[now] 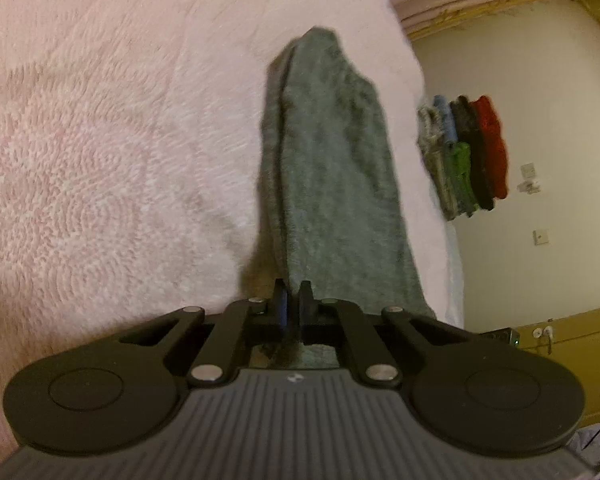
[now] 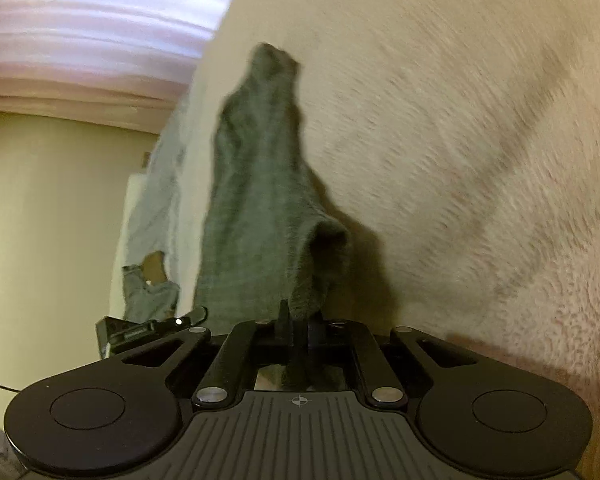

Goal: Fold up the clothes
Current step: 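Grasp the shorts' waistband end with both grippers and fold it over toward the hems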

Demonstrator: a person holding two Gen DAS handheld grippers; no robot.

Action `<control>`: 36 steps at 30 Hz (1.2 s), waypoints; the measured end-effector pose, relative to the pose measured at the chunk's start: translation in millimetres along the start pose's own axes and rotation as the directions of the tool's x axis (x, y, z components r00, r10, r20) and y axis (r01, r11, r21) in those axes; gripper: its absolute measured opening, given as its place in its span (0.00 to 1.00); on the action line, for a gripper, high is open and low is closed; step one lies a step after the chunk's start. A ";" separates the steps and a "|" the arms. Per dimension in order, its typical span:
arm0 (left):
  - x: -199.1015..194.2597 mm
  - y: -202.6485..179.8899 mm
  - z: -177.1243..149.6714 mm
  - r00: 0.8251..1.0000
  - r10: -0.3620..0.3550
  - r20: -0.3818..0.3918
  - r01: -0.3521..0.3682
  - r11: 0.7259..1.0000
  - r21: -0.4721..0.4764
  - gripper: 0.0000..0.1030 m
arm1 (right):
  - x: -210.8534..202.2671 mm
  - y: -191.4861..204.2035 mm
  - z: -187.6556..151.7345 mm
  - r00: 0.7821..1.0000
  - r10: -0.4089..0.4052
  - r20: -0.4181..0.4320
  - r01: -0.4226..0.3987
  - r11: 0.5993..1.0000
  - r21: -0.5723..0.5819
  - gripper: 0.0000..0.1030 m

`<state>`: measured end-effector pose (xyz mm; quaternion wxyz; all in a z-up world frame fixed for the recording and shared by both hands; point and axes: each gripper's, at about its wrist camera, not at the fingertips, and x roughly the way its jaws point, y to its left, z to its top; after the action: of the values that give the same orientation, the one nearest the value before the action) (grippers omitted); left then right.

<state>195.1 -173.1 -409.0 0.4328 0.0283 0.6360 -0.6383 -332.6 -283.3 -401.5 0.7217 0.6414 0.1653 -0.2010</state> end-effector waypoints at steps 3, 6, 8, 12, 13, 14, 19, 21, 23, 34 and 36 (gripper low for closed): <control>-12.5 -8.3 -11.1 1.000 -0.018 0.005 0.018 1.000 0.004 0.02 | -17.8 10.2 0.7 1.000 0.006 0.012 -0.006 1.000 -0.020 0.03; -23.7 -13.7 -32.7 0.999 -0.029 -0.014 0.029 1.000 -0.010 0.02 | -35.8 14.0 -7.5 1.000 -0.011 -0.002 0.011 1.000 -0.022 0.03; -30.5 -14.7 -53.6 0.999 -0.029 -0.030 0.028 0.999 -0.038 0.02 | -47.5 9.9 -20.2 0.999 -0.030 -0.023 0.030 1.000 0.001 0.03; -45.0 -9.5 -93.8 0.999 -0.022 -0.028 0.018 0.990 -0.138 0.02 | -63.9 -2.1 -50.8 0.996 -0.062 -0.066 0.068 0.993 0.096 0.03; -48.2 -8.0 -102.2 1.000 -0.018 -0.024 0.014 0.987 -0.163 0.02 | -65.3 -3.3 -55.6 0.995 -0.071 -0.073 0.079 0.990 0.117 0.03; -51.0 -7.1 -108.2 1.000 -0.015 -0.017 0.012 0.982 -0.186 0.02 | -66.4 -3.5 -58.4 0.994 -0.073 -0.075 0.083 0.987 0.136 0.03; -59.4 -13.9 -101.4 0.998 -0.035 0.052 0.048 0.957 -0.287 0.02 | -70.0 7.9 -40.7 0.997 -0.072 -0.026 0.076 0.969 0.234 0.04; -61.3 -19.1 -92.1 0.994 -0.064 0.085 0.088 0.943 -0.321 0.02 | -68.2 19.7 -25.1 0.998 -0.059 -0.003 0.058 0.964 0.259 0.04; -61.0 -22.2 -80.9 0.989 -0.089 0.114 0.125 0.926 -0.357 0.02 | -61.9 33.7 -8.5 0.999 -0.052 0.016 0.045 0.957 0.287 0.04; -29.2 -18.7 -5.8 0.974 -0.130 0.185 0.211 0.814 -0.541 0.02 | -18.4 47.7 87.4 0.997 -0.076 0.014 0.063 0.902 0.428 0.04; -19.6 -14.4 7.7 0.975 -0.124 0.183 0.208 0.796 -0.568 0.02 | -8.1 46.6 100.9 0.996 -0.087 0.014 0.073 0.899 0.431 0.04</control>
<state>202.8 -172.1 -384.7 0.4053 -0.2056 0.7698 -0.4481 -318.1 -378.3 -345.1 0.5562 0.7741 0.1311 -0.2724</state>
